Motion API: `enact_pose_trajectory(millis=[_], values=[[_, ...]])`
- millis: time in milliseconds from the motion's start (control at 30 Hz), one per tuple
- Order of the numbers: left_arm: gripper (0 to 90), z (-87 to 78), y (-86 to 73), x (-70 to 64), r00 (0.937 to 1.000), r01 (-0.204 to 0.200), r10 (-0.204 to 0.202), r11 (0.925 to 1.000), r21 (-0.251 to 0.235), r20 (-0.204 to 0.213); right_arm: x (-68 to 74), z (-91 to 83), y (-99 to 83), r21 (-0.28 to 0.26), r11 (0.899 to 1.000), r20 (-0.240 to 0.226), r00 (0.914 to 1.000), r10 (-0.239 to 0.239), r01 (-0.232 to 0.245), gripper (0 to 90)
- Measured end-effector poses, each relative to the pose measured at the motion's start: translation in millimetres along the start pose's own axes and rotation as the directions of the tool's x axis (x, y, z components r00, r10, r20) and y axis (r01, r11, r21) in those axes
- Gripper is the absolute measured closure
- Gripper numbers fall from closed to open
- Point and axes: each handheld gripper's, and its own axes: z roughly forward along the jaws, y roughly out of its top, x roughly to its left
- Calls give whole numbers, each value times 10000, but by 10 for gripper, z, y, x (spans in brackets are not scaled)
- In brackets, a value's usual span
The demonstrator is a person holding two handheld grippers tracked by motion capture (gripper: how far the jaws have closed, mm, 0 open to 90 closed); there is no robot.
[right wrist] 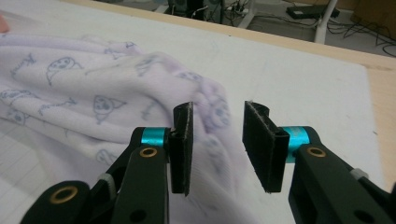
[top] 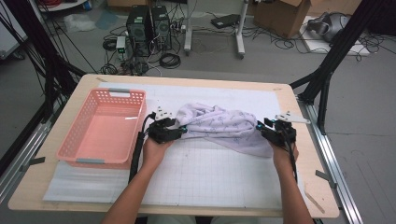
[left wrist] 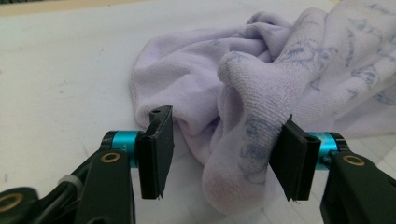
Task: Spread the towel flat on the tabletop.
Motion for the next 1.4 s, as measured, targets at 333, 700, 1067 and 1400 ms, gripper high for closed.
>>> enact_pose_trajectory(millis=[333,700,1067,1400], values=[[522,-129,-210,-84,9955,-742,713,9962,459,631,-99,-478,-513,382,9986,-622,9974,-354,378,650],[856,-76,-223,-120,9935,-882,852,9954,374,750,215,-192,-644,1728,9703,-2192,9670,-1298,1694,688],[858,-337,-215,-228,9902,-677,661,9977,92,1231,221,-388,-704,1864,9553,-2079,9595,-1898,2294,890],[858,-325,-129,-246,9947,267,-290,9993,250,990,474,22,-556,1946,9563,-1758,9670,-1847,2180,646]])
